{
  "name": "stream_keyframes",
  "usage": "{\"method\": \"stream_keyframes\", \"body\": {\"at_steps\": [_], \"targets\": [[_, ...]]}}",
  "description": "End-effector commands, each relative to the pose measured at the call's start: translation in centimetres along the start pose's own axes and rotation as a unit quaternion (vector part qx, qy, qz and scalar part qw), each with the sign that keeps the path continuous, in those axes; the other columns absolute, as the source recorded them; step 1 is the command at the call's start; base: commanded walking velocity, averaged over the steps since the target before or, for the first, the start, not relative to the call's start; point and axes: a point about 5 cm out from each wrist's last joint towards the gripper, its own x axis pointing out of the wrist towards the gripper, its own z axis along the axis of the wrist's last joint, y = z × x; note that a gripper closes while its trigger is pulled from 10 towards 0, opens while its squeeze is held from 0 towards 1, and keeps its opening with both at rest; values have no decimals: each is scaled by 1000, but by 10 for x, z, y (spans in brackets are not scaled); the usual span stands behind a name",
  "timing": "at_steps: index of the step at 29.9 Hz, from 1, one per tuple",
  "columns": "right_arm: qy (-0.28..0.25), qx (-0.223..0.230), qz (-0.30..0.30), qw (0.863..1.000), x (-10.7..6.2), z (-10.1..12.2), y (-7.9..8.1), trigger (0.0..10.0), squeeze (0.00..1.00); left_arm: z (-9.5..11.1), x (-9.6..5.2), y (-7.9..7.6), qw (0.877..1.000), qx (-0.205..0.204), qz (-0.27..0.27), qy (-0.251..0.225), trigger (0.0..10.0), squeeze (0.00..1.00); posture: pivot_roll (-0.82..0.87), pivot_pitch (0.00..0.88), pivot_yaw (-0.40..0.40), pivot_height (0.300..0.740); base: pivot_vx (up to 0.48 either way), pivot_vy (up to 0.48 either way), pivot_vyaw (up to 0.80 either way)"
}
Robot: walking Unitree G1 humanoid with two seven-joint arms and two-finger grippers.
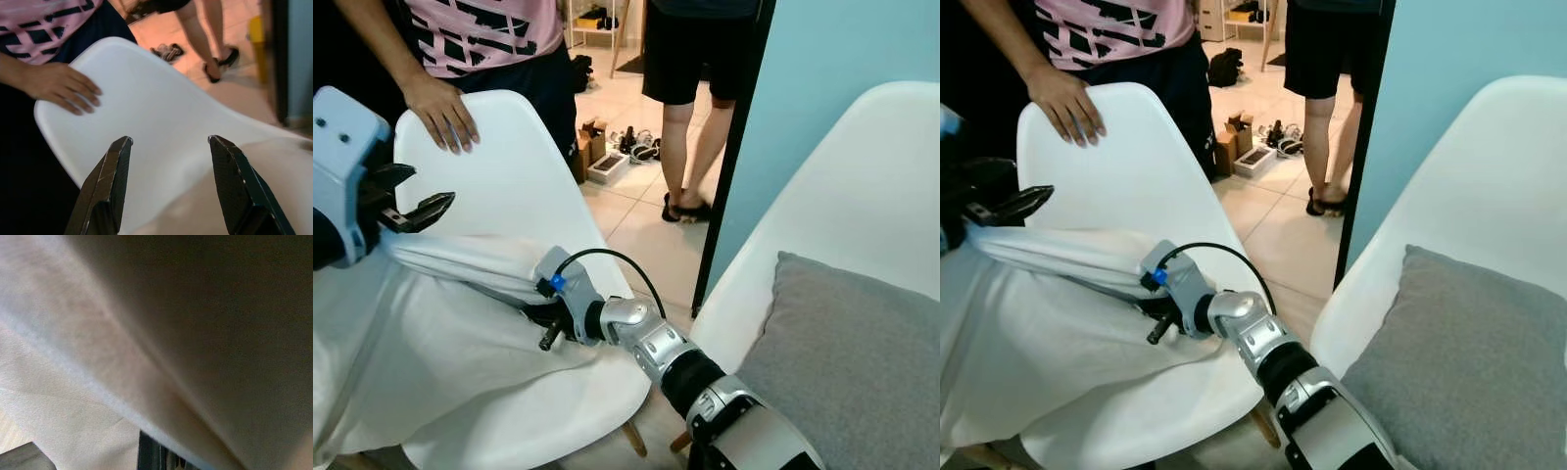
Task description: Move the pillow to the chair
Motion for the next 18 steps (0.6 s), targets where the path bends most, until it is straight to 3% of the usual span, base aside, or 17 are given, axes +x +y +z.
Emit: {"method": "stream_keyframes", "body": {"at_steps": [1, 3, 4, 6, 7, 8, 9, 10, 12, 15, 16, 18], "targets": [[152, 97, -96, 979, -34, -92, -17, 10000, 0, 29, -16, 31, 988, 66, 116, -74, 10000, 0, 239, 0, 1, 310, 0, 0, 0], [146, 100, -104, 979, -35, -91, -20, 10000, 0, 27, -14, 31, 987, 69, 123, -75, 10000, 0, 239, 0, 1, 310, 0, 0, 0], [106, 124, -129, 978, -38, -83, -29, 10000, 0, 24, -9, 33, 984, 76, 144, -76, 10000, 0, 239, 0, -1, 310, 0, 0, 0], [21, 176, -204, 963, -50, -69, -53, 10000, 0, 18, 0, 39, 975, 103, 182, -73, 10000, 0, 231, 0, 3, 310, 0, 0, 0], [21, 176, -204, 963, -50, -69, -53, 10000, 0, 18, 0, 39, 975, 103, 182, -73, 10000, 0, 231, 0, 3, 310, 0, 0, 0], [-28, 203, -238, 949, -59, -60, -66, 10000, 0, 14, 5, 41, 972, 106, 198, -71, 10000, 0, 225, 0, 6, 310, 0, 0, 0], [-28, 203, -238, 949, -59, -60, -66, 10000, 0, 14, 5, 41, 972, 106, 198, -71, 10000, 0, 225, 0, 6, 310, 0, 0, 0], [-138, 248, -277, 918, -78, -42, -88, 10000, 0, 4, 16, 43, 971, 96, 208, -71, 10000, 0, 211, 0, 14, 310, 0, 0, 0], [-138, 248, -277, 918, -78, -42, -88, 10000, 0, 4, 16, 43, 971, 96, 208, -71, 10000, 0, 211, 0, 14, 310, 0, 0, 0], [-279, 287, -309, 862, -110, -22, -112, 10000, 0, -9, 32, 41, 967, 107, 220, -65, 10000, 0, 194, 0, 23, 310, 0, 0, 0], [-279, 287, -309, 862, -110, -22, -112, 10000, 0, -9, 32, 41, 967, 107, 220, -65, 10000, 0, 194, 0, 23, 310, 0, 0, 0], [-318, 293, -321, 842, -122, -16, -119, 10000, 0, -14, 40, 40, 965, 106, 231, -69, 10000, 0, 183, 0, 29, 310, 0, 0, 0]]}}
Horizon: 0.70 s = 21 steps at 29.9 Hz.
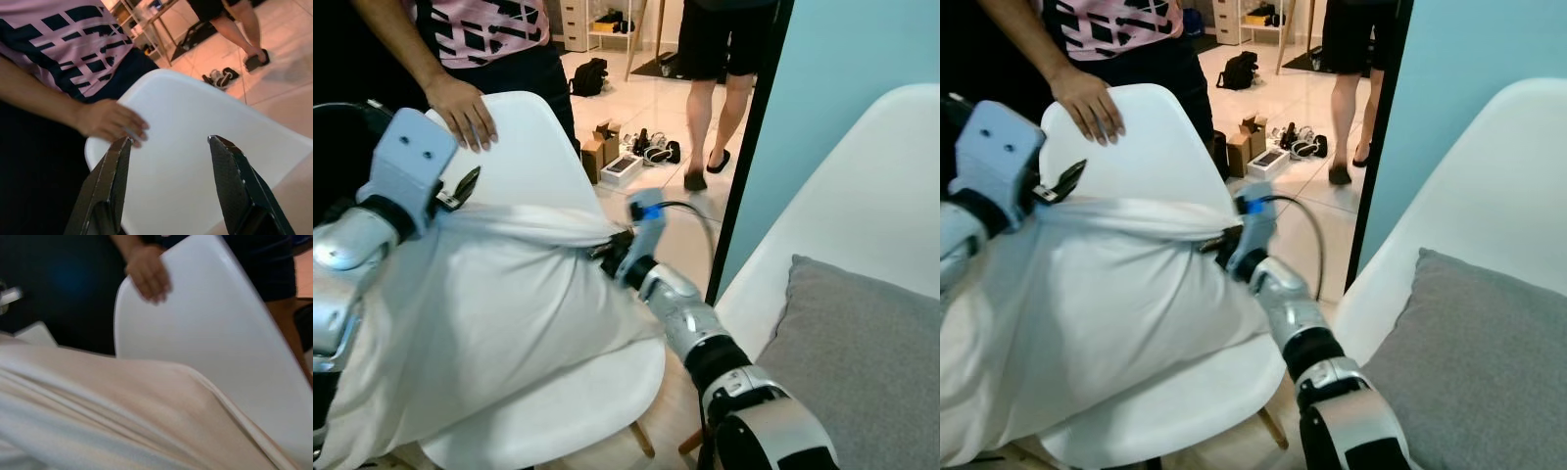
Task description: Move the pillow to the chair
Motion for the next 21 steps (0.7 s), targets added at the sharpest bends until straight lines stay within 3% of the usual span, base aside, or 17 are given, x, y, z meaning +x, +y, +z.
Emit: {"method": "stream_keyframes", "body": {"at_steps": [1, 3, 6, 7, 8, 10, 11, 12, 13, 14, 15, 17, 21], "targets": [[-49, 45, -175, 982, -54, 10, -75, 10000, 0, -3, -13, 60, 988, 44, 146, 21, 10000, 0, 183, 0, 29, 310, 0, 0, 0], [-62, 30, -192, 979, -56, 17, -78, 10000, 0, -2, -2, 58, 987, 28, 159, -2, 10000, 0, 172, 0, 34, 310, 0, 0, 0], [-65, 23, -198, 978, -56, 19, -79, 10000, 0, 0, 2, 57, 986, 25, 163, -12, 10000, 0, 172, 0, 34, 310, 0, 0, 0], [-34, -17, -217, 975, -56, 16, -81, 10000, 0, 0, 8, 55, 987, 19, 160, -23, 10000, 0, 166, 0, 37, 310, 0, 0, 0], [-34, -17, -217, 975, -56, 16, -81, 10000, 0, 0, 8, 55, 987, 19, 160, -23, 10000, 0, 166, 0, 37, 310, 0, 0, 0], [12, -92, -234, 968, -53, 10, -79, 10000, 0, -1, 24, 39, 989, 20, 135, -48, 10000, 0, 155, 0, 38, 310, 0, 0, 0], [15, -98, -229, 968, -51, 9, -77, 10000, 0, -4, 30, 32, 990, 18, 125, -56, 10000, 0, 151, 0, 36, 310, 0, 0, 0], [15, -99, -223, 970, -50, 9, -75, 10000, 0, -7, 33, 24, 992, 7, 111, -59, 9412, 0, 150, 0, 36, 310, 0, 0, 0], [14, -98, -221, 970, -49, 9, -74, 10000, 0, -10, 36, 19, 993, -1, 105, -58, 667, 0, 147, 0, 34, 310, 0, 0, 0], [14, -98, -221, 970, -49, 9, -74, 10000, 0, -10, 36, 19, 993, -1, 105, -58, 667, 0, 147, 0, 34, 310, 0, 0, 0], [13, -98, -219, 971, -48, 9, -73, 10000, 0, -13, 38, 13, 994, -10, 95, -58, 0, 0, 147, 0, 34, 310, 0, 0, 0], [11, -111, -218, 969, -48, 10, -71, 10000, 0, -16, 43, -4, 996, -22, 67, -63, 0, 0, 141, 0, 27, 310, 0, 0, 0], [13, -122, -224, 967, -48, 11, -72, 10000, 0, -15, 46, -12, 996, -29, 51, -71, 0, 0, 138, 0, 23, 310, 0, 0, 0]]}}
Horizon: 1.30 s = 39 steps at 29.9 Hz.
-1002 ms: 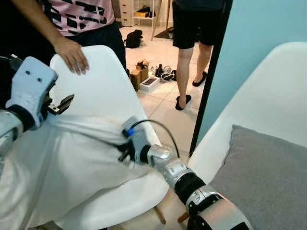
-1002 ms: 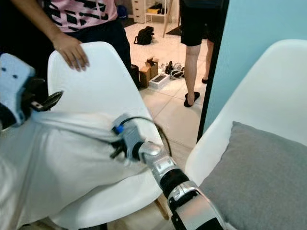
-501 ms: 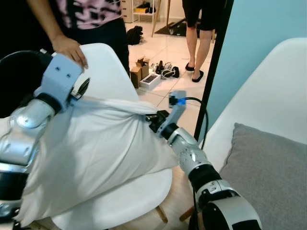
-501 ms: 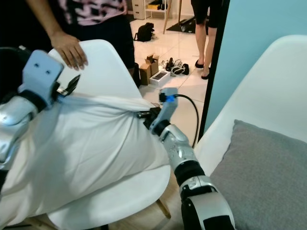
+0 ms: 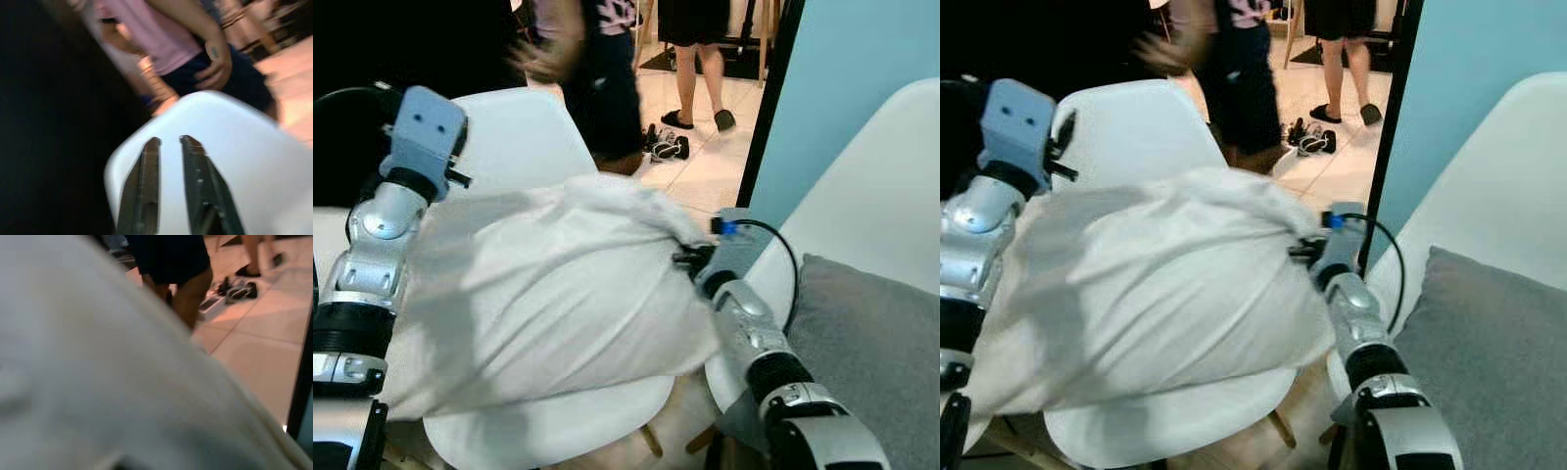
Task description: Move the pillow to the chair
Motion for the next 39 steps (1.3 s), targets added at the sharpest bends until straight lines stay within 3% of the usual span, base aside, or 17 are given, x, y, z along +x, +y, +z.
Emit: {"method": "stream_keyframes", "body": {"at_steps": [1, 5, 6, 7, 14, 16, 21, 23, 25, 27, 30, 31, 32, 34, 36, 37, 39], "targets": [[-8, -17, 1, 1000, 3, 4, 5, 10000, 0, 4, 4, -8, 1000, -1, -17, -13, 0, 0, 137, 0, 22, 310, 0, 0, 0], [-12, -29, -4, 999, 4, 8, 5, 10000, 0, 9, 6, -13, 1000, 1, -16, -25, 0, 0, 134, 0, 22, 310, 0, 0, 0], [-12, -35, 8, 999, 5, 8, 9, 10000, 0, 11, 6, -11, 1000, 9, -6, -28, 5686, 0, 134, 0, 20, 310, 0, 0, 0], [-12, -40, 21, 999, 5, 8, 14, 10000, 0, 12, 7, -9, 999, 12, 1, -33, 10000, 0, 138, 0, 19, 310, 0, 0, 0], [-15, -22, 91, 996, 7, 5, 39, 10000, 0, 14, 1, -3, 999, 5, 18, -40, 10000, 0, 144, 0, 16, 310, 0, 0, 0], [-36, 48, 145, 988, 9, 12, 58, 10000, 1000, 13, -12, -14, 999, -20, -6, -42, 10000, 0, 148, 0, 14, 310, 0, 0, 0], [-80, 72, 122, 987, 15, 32, 54, 10000, 1000, 2, -32, -31, 998, -61, -8, -17, 10000, 0, 162, 0, 10, 310, 0, 0, 0], [-104, 35, 86, 990, 18, 44, 43, 10000, 1000, -13, -45, -43, 997, -79, -3, 17, 10000, 0, 171, 0, 6, 310, 0, 0, 0], [-140, -52, 53, 987, 20, 64, 31, 10000, 1000, -41, -71, -67, 992, -97, -2, 82, 10000, 0, 172, 0, 3, 310, 0, 0, 0], [-158, -68, 54, 984, 21, 78, 26, 10000, 1000, -65, -97, -84, 984, -107, 5, 142, 10000, 0, 169, 0, 1, 310, 0, 0, 0], [-160, -64, 56, 983, 21, 80, 25, 10000, 1000, -69, -102, -87, 982, -109, 7, 154, 10000, 0, 169, 0, 1, 310, 0, 0, 0], [-149, -49, 70, 985, 21, 81, 23, 10000, 0, -81, -117, -87, 971, -137, 43, 191, 10000, 0, 163, 0, 4, 310, 0, 0, 0], [-149, -49, 70, 985, 21, 81, 23, 10000, 0, -81, -117, -87, 971, -137, 43, 191, 10000, 0, 163, 0, 4, 310, 0, 0, 0], [-138, 5, 131, 982, 19, 79, 28, 10000, 0, -90, -133, -80, 945, -208, 116, 224, 10000, 0, 160, 0, 4, 310, 0, 0, 0], [-138, 5, 131, 982, 19, 79, 28, 10000, 0, -90, -133, -80, 945, -208, 116, 224, 10000, 0, 160, 0, 4, 310, 0, 0, 0], [-145, 33, 157, 976, 16, 79, 32, 10000, 0, -90, -137, -76, 936, -227, 143, 226, 10000, 0, 160, 0, 3, 315, 0, 0, 0], [-144, 64, 190, 969, 11, 72, 40, 10000, 0, -84, -135, -68, 936, -230, 163, 209, 10000, 0, 156, 0, 4, 320, 0, 0, 0]]}}
